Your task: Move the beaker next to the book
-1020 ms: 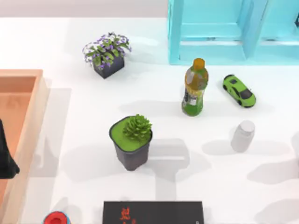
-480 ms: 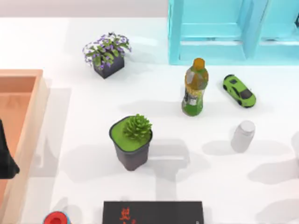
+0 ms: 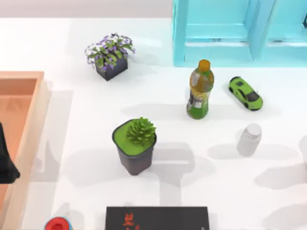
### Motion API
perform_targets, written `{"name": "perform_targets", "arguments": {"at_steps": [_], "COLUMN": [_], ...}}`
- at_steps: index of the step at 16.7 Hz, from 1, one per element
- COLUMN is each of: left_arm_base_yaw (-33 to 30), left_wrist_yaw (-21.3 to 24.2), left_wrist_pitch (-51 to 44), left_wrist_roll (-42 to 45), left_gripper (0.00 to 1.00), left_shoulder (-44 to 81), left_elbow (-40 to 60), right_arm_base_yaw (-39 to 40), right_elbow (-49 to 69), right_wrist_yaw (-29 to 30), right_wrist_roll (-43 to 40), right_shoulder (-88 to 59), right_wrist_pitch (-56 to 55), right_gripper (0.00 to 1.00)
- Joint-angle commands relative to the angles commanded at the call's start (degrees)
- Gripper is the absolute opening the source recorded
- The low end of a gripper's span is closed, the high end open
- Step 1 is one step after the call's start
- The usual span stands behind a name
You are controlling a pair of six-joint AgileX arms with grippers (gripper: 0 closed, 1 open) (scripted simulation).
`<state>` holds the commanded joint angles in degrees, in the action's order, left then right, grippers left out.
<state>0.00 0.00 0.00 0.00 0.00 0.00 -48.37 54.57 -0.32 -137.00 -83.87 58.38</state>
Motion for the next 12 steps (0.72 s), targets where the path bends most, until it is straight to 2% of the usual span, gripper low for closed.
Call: {"name": "perform_targets", "arguments": {"at_steps": [3,6,9,12], "left_arm_base_yaw": [0.00,0.00,0.00,0.00], "left_wrist_yaw": [0.00,0.00,0.00,0.00], "left_wrist_pitch": [0.00,0.00,0.00,0.00], "left_wrist_roll": [0.00,0.00,0.00,0.00], "left_gripper": [1.00,1.00,1.00,1.00], "left_shoulder": [0.00,0.00,0.00,0.00], "left_elbow": [0.00,0.00,0.00,0.00], "right_arm_base_yaw": [5.91,14.66,25.54,37.61], "right_elbow": [3.87,8.77,13.52,17.13], "right_wrist_yaw": [-0.58,-1.29,-2.13,-3.15], "right_wrist_roll": [8.74,22.80,42.13,65.74], "right_shoulder": [0.78,1.63,2.22,2.43], "right_wrist_pitch": [-1.31,-2.76,-3.85,-4.34], "right_gripper": [0.00,0.00,0.00,0.00]}}
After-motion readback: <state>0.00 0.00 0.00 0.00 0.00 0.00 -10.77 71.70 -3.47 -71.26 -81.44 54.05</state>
